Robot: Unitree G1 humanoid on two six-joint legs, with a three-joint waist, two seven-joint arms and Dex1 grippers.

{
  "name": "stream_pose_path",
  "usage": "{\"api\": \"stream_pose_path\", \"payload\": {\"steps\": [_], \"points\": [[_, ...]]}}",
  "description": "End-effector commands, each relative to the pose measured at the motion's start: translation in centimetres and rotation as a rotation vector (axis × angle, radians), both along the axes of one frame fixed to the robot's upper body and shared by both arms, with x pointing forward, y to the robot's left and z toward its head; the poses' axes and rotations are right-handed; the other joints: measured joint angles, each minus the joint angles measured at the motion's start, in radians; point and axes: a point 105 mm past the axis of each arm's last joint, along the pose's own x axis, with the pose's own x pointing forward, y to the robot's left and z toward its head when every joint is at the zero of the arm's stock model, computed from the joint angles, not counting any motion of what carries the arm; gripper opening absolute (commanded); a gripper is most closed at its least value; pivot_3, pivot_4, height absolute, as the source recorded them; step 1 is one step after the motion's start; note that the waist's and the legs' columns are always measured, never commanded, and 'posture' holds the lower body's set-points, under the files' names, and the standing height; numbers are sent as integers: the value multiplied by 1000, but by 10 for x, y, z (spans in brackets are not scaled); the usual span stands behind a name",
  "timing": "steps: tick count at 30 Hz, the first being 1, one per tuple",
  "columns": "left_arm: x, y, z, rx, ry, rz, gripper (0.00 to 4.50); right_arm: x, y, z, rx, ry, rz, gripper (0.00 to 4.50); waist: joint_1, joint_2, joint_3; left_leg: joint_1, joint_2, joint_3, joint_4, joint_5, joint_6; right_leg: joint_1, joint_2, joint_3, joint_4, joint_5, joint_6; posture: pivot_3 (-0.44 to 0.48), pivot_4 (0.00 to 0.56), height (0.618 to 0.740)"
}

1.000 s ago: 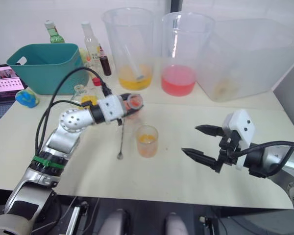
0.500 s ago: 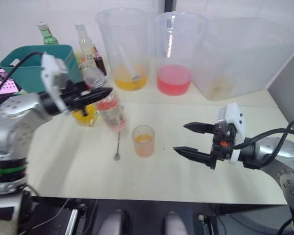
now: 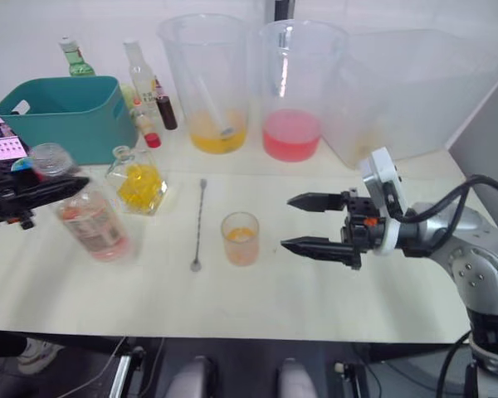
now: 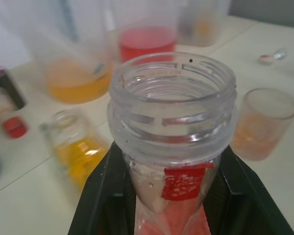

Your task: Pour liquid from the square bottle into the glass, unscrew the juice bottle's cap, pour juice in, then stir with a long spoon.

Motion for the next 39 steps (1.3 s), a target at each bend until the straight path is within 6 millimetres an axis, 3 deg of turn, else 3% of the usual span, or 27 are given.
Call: {"api": "stream_pose_path", "payload": {"steps": [1,6,9,16,23,30,39], "points": [[-2,37,28,41,-142,153,1266,0,5,6,4,-45,34,4479,4,0,0,0,0,0,-1,0,0,0,0,0,0,0,0,0,150,728],[16,63,29,-19,-188,298,1266,0,7,6,4,-51,36,4479,16,-3,0,-1,0,0,-2,0,0,0,-1,-1,-1,0,0,0,150,728],[39,73,26,-47,-215,385,1266,-1,8,5,1,-55,25,4479,23,-3,0,-1,0,0,-2,0,0,0,-1,-1,-1,0,0,0,150,728],[85,77,33,-181,-231,443,1266,-3,9,2,2,-63,-15,4479,26,-7,0,-3,-1,0,0,0,0,-3,0,-2,2,0,0,0,150,728],[114,66,15,-132,-179,446,1266,-7,6,-4,-3,-57,-64,4479,17,-7,0,-3,-1,0,-1,0,0,-3,0,-2,6,0,0,0,150,728],[125,49,4,-149,-158,389,1266,-7,4,-6,-5,-57,-92,4479,13,-8,0,-4,-1,0,-1,0,-1,-3,0,-2,6,0,0,0,150,728],[124,47,-3,-101,-163,365,1266,-6,1,-5,-6,-62,-100,4479,7,-8,0,-4,-1,-1,-1,0,-1,-3,0,-2,6,0,0,0,150,728]]}}
